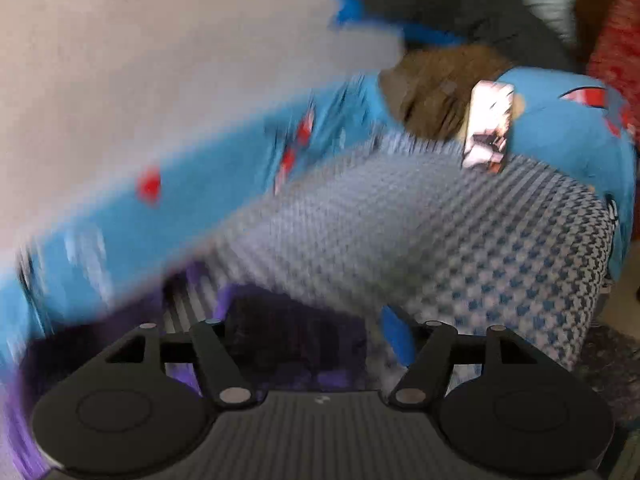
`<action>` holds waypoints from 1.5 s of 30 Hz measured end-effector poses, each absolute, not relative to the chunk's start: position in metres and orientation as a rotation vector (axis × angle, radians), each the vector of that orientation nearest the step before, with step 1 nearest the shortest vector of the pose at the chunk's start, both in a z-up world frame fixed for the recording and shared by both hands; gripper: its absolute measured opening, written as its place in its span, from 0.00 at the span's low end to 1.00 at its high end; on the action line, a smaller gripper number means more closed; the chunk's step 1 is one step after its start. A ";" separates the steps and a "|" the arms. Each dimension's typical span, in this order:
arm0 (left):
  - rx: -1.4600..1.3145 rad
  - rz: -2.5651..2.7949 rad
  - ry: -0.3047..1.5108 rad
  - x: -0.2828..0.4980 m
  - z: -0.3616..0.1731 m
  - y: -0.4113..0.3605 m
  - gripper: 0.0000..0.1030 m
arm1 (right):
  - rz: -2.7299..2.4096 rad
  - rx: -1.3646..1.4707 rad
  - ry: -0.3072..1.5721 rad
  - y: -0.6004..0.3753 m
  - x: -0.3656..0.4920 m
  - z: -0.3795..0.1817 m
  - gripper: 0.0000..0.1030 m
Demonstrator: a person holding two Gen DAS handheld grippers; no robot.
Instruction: Fold clothes
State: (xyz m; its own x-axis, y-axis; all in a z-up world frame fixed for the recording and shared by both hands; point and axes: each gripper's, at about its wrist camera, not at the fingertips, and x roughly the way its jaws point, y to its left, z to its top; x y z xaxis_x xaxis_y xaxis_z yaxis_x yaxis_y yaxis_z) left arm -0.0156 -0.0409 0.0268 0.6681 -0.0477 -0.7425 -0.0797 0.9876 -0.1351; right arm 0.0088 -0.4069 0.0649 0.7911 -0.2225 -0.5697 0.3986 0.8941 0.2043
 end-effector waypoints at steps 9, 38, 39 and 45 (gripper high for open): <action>-0.077 -0.079 0.740 0.029 0.086 -0.101 1.00 | -0.153 0.325 0.469 -0.390 0.000 0.074 0.66; -0.099 0.082 0.873 0.051 0.007 -0.051 1.00 | 0.263 0.211 0.582 -0.306 0.023 0.052 0.69; -0.110 0.080 0.877 0.049 0.005 -0.047 1.00 | 0.276 0.223 0.580 -0.304 0.024 0.052 0.69; -0.162 0.057 0.906 0.043 -0.007 -0.030 1.00 | 0.349 0.295 0.572 -0.292 0.039 0.051 0.69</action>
